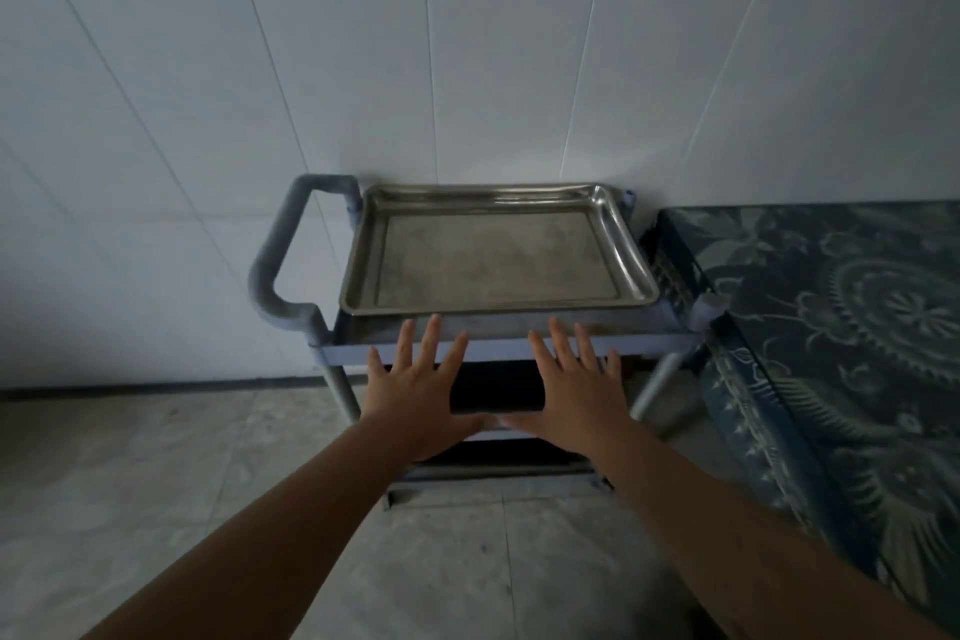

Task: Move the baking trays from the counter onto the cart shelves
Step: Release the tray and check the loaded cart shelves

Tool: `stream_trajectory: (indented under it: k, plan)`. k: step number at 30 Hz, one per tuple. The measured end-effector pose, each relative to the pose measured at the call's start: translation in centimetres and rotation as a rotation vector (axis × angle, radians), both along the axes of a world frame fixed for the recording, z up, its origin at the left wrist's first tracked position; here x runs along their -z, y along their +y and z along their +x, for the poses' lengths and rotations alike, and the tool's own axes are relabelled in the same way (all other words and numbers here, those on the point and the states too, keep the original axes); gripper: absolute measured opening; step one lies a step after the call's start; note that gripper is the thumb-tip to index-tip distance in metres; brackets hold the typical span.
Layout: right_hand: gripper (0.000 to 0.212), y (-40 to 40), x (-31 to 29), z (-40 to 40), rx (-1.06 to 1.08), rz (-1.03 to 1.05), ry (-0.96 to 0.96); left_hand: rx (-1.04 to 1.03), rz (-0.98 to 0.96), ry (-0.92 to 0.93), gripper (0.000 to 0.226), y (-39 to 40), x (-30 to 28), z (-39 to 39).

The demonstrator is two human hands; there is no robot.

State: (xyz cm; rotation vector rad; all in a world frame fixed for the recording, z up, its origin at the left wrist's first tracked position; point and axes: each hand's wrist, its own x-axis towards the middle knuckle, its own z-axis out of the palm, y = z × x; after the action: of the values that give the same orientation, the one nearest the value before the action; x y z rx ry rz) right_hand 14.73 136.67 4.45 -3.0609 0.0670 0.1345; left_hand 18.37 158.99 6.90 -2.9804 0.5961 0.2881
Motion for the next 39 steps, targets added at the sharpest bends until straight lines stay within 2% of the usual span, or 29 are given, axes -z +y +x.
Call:
stream_trajectory:
  k: [9, 17, 24, 27, 33, 39]
  plan:
    - [0.122, -2.4, 1.0, 5.1, 0.010, 0.006, 0.109, 0.088, 0.072, 0.109, 0.117, -1.7, 1.1, 7.2]
    - [0.121, -7.7, 2.6, 12.8, -0.072, 0.008, 0.203, -0.036, 0.088, 0.135, 0.115, -4.7, 3.7, 14.9]
    - [0.126, -9.7, 5.7, 17.7, -0.127, -0.099, 0.305, -0.007, 0.209, 0.198, 0.124, -5.4, 7.1, 18.7]
    - [0.115, -9.6, 6.6, 18.0, -0.118, -0.104, 0.278, -0.002, 0.201, 0.200, 0.117, -5.8, 8.3, 19.2]
    - [0.072, -9.7, 6.8, 16.9, -0.144, -0.101, 0.147, 0.059, 0.096, 0.114, 0.071, -5.0, 9.3, 18.4]
    - [0.056, -9.2, 7.7, 15.5, -0.079, -0.100, 0.069, 0.054, 0.046, 0.067, 0.057, -4.6, 10.0, 17.1]
